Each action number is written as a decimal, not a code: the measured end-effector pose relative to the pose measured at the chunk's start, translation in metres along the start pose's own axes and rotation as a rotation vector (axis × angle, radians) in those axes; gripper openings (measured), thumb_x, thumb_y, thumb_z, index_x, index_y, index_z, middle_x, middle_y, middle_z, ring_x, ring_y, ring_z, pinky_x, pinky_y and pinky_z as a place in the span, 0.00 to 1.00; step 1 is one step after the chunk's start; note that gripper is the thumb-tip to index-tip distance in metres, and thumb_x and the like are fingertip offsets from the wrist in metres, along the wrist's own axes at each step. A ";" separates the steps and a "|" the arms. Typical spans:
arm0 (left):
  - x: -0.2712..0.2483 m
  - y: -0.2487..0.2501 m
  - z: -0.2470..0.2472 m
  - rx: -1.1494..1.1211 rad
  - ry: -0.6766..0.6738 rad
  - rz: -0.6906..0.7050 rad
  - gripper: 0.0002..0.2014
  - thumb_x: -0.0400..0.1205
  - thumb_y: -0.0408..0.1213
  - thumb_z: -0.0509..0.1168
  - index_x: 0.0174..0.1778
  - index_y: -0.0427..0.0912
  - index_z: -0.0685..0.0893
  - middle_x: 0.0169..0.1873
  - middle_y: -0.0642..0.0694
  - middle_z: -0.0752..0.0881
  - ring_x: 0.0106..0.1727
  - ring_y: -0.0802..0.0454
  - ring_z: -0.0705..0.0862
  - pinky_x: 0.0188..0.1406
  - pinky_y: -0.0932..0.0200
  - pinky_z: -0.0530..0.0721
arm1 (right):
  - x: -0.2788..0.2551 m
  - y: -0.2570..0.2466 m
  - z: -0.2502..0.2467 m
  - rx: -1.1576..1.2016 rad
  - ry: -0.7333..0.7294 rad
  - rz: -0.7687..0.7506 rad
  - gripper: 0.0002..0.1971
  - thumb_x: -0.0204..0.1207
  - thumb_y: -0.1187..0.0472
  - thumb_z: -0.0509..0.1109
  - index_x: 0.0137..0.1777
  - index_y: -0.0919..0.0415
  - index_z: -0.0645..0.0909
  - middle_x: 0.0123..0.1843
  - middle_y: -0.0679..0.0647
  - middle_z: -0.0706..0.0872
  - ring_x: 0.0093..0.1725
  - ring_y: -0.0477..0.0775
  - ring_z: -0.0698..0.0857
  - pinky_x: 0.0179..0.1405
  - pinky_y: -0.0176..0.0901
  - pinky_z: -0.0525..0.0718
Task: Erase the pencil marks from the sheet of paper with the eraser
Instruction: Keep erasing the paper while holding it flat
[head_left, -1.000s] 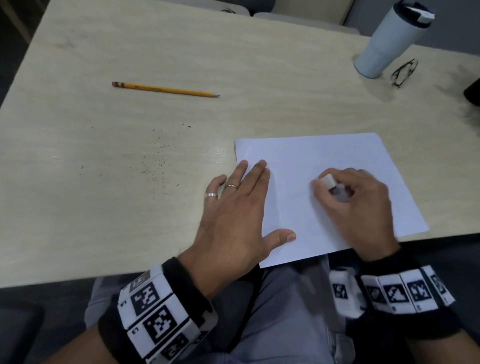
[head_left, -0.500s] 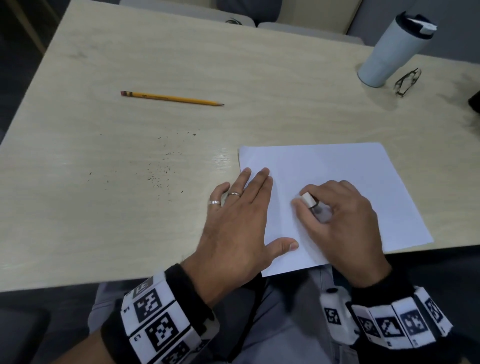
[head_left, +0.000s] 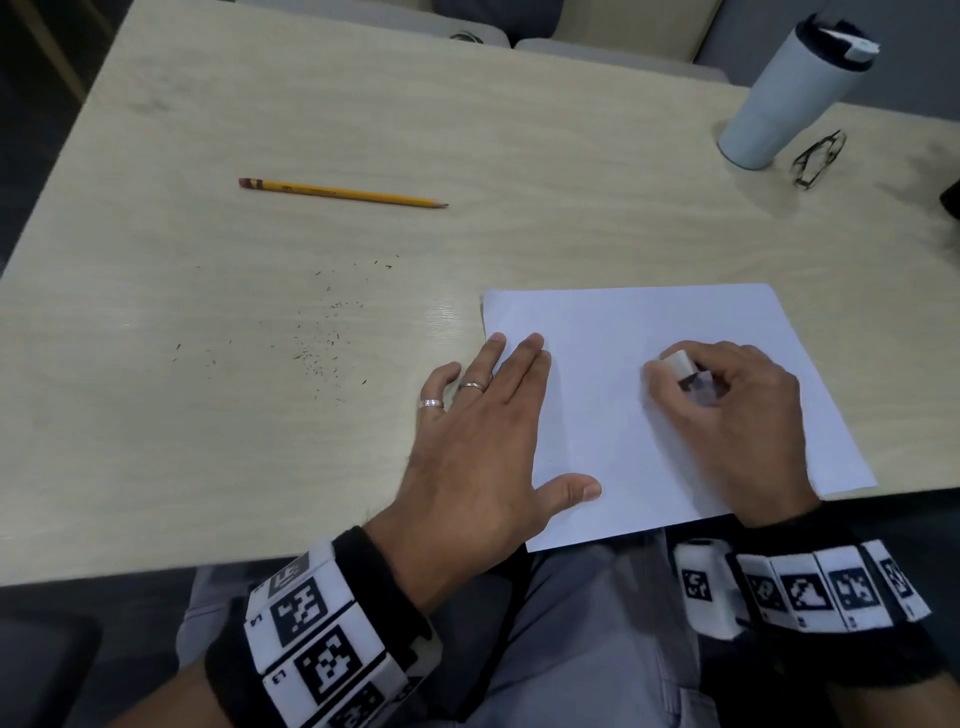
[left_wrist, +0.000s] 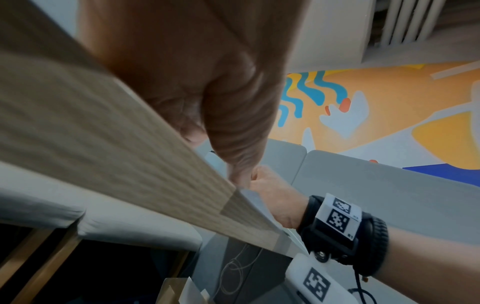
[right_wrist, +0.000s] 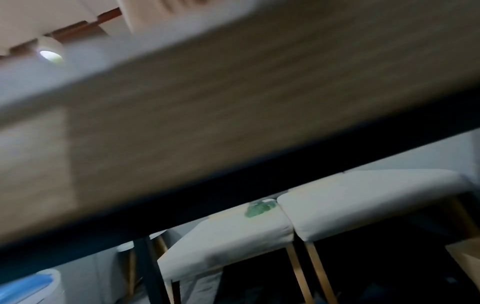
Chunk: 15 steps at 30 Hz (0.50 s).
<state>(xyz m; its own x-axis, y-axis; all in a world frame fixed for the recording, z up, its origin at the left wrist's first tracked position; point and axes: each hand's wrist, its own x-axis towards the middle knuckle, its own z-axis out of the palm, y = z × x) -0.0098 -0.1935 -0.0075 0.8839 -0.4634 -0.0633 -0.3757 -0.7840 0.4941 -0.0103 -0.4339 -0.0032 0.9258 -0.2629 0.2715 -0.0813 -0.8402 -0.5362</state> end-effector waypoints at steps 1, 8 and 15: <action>0.000 0.000 0.000 -0.002 -0.001 0.002 0.55 0.80 0.78 0.57 0.94 0.51 0.44 0.92 0.61 0.36 0.90 0.59 0.30 0.88 0.46 0.32 | -0.002 -0.004 0.000 0.023 -0.008 -0.012 0.07 0.80 0.56 0.79 0.40 0.51 0.87 0.36 0.47 0.86 0.45 0.57 0.81 0.46 0.59 0.83; -0.001 0.000 0.000 0.002 -0.003 -0.002 0.55 0.80 0.79 0.57 0.94 0.51 0.44 0.92 0.61 0.37 0.90 0.60 0.30 0.88 0.47 0.33 | -0.001 -0.003 0.002 -0.004 -0.037 -0.015 0.09 0.82 0.53 0.77 0.40 0.51 0.86 0.34 0.47 0.82 0.44 0.57 0.80 0.44 0.59 0.83; -0.001 -0.001 0.001 0.010 -0.015 0.004 0.55 0.80 0.79 0.57 0.94 0.50 0.44 0.92 0.60 0.36 0.90 0.59 0.29 0.89 0.45 0.34 | -0.020 -0.028 0.011 0.035 -0.136 -0.144 0.09 0.84 0.52 0.79 0.41 0.49 0.88 0.34 0.44 0.81 0.42 0.54 0.78 0.39 0.55 0.80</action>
<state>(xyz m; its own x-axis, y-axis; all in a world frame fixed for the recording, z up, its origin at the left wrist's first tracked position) -0.0102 -0.1929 -0.0087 0.8784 -0.4722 -0.0743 -0.3816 -0.7863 0.4858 -0.0220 -0.3998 -0.0026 0.9684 -0.0729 0.2384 0.0663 -0.8466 -0.5281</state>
